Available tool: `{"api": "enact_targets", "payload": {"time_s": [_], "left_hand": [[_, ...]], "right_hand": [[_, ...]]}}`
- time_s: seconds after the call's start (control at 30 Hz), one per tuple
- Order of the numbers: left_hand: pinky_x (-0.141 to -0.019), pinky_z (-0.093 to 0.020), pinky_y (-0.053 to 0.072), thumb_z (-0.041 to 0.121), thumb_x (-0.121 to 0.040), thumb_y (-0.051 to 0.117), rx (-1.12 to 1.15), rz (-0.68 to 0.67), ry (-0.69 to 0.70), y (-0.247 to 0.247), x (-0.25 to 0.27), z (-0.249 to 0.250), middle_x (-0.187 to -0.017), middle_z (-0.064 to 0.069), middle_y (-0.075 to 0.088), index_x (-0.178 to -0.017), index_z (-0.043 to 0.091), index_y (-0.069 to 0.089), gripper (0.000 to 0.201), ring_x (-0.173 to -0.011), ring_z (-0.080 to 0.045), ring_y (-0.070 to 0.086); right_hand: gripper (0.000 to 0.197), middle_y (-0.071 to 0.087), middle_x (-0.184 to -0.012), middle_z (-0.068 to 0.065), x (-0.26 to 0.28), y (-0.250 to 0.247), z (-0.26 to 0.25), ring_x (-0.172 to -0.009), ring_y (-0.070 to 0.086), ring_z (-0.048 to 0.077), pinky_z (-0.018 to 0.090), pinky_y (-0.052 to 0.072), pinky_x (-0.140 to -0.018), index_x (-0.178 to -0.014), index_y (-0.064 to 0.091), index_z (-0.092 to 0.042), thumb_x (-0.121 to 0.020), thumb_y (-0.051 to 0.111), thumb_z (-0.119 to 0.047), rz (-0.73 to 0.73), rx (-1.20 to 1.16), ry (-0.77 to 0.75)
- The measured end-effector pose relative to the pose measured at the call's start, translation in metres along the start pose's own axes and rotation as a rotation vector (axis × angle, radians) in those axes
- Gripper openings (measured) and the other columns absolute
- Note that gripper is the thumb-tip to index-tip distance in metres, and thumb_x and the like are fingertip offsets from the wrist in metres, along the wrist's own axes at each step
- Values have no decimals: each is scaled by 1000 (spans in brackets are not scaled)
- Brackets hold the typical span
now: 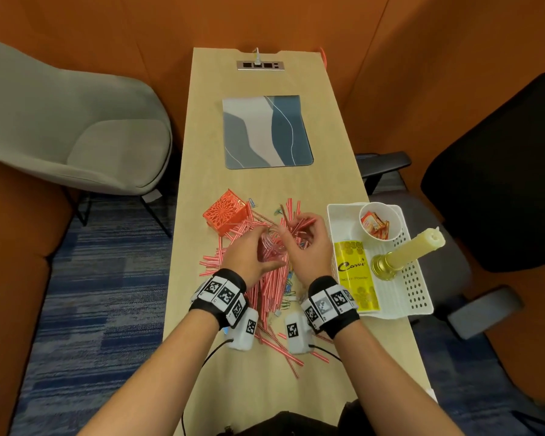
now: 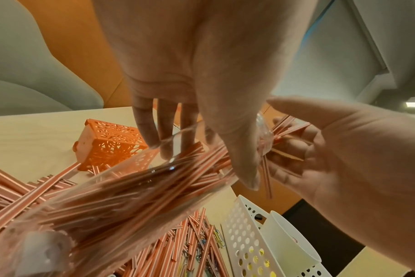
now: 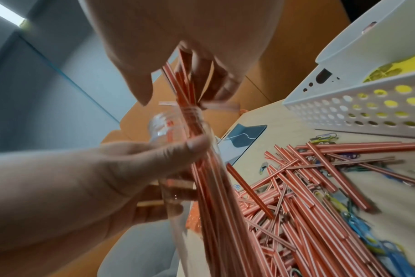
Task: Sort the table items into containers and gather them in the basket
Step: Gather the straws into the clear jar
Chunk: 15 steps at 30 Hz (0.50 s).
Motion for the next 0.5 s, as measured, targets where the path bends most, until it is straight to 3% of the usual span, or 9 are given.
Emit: {"api": "enact_targets", "payload": {"time_s": [0.13,0.23,0.3,0.43,0.5], "left_hand": [[-105,-33,45,47,-68,87,22,-19,-1,2,-3,-2,-138,-4,60,-146,21,45,93,-122,-22,59],[-105,-40,49,50,-67,87,25,-29,14,5,-5,-2,-135,-1,62,-146,24,45,93,-119,-18,61],[-103,-43,50,52,-66,87,44,-38,10,6,-6,-4,-133,1,64,-145,26,45,94,-117,-17,62],[-108,-39,46,51,-66,86,38,-32,-11,1,-4,-8,-138,-3,60,-147,21,44,96,-123,-21,58],[-107,-34,44,46,-68,87,47,-24,-14,0,-3,-10,-140,-4,59,-147,20,44,94,-125,-21,58]], "right_hand": [[16,65,-96,-11,-14,-3,7,-85,61,0,19,48,-75,-110,68,-20,-98,58,-25,-9,170,-36],[20,53,-94,-10,-14,4,17,-83,59,11,28,53,-76,-107,70,-21,-96,57,-32,-176,304,-65],[16,53,-88,-9,-17,3,16,-74,55,8,21,49,-70,-106,71,-22,-94,63,-28,-226,354,-71],[16,65,-79,5,-27,-11,-4,-65,61,6,22,54,-60,-107,70,-16,-92,67,-22,-192,150,5],[13,64,-75,10,-29,-11,-12,-62,64,16,27,56,-57,-107,67,-13,-94,64,-16,-185,55,-2]]}}
Point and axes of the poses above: each hand's wrist, its own x-axis away from the middle knuckle, its own y-axis out of the palm, z = x × y, the point moved 1 cm from there along -x, towards the middle knuckle
